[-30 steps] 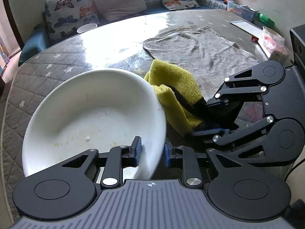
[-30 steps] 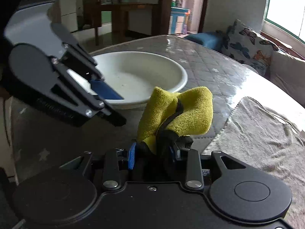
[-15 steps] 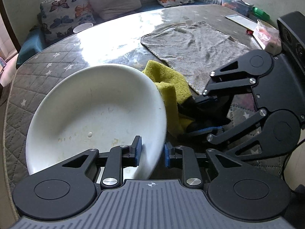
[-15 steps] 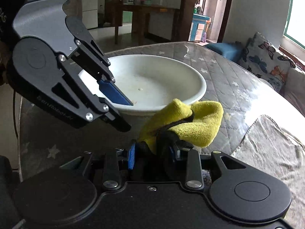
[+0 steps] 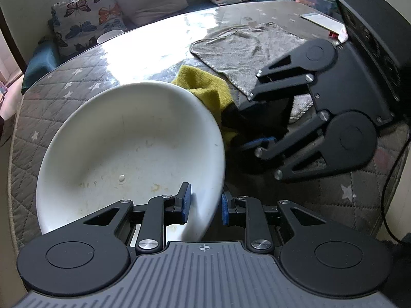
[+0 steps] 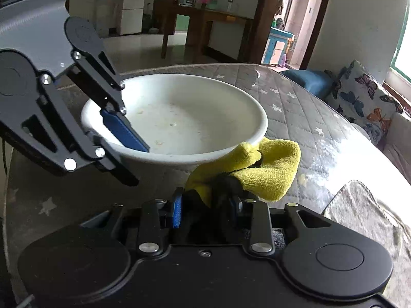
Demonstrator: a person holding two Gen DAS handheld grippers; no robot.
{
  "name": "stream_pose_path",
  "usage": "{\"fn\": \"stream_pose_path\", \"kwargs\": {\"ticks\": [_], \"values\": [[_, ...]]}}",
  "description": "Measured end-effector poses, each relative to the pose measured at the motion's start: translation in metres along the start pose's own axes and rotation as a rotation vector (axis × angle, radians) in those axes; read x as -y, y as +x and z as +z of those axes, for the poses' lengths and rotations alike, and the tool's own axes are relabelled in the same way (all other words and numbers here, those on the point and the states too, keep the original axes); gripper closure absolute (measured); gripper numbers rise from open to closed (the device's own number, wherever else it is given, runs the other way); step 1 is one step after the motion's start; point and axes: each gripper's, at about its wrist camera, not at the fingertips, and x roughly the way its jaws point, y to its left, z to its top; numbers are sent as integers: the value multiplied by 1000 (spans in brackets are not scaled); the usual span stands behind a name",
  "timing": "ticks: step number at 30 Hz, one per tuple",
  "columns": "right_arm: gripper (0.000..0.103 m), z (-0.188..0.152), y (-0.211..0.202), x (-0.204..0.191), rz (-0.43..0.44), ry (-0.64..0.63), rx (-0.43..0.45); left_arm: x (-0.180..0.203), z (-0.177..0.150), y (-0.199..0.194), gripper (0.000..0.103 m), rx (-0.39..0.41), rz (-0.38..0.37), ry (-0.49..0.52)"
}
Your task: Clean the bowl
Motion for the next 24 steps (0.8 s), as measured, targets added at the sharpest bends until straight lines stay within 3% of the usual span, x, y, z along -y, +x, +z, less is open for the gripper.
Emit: {"fn": "stream_pose_path", "kwargs": {"ticks": [13,24], "values": [[67,0,7,2,-14,-35,0,-3,-14,-8,79,-30,-17,49],[67,-5,-4,-10,-10,-45,14,-5,-18,-10,76,-46,-12,31]]}}
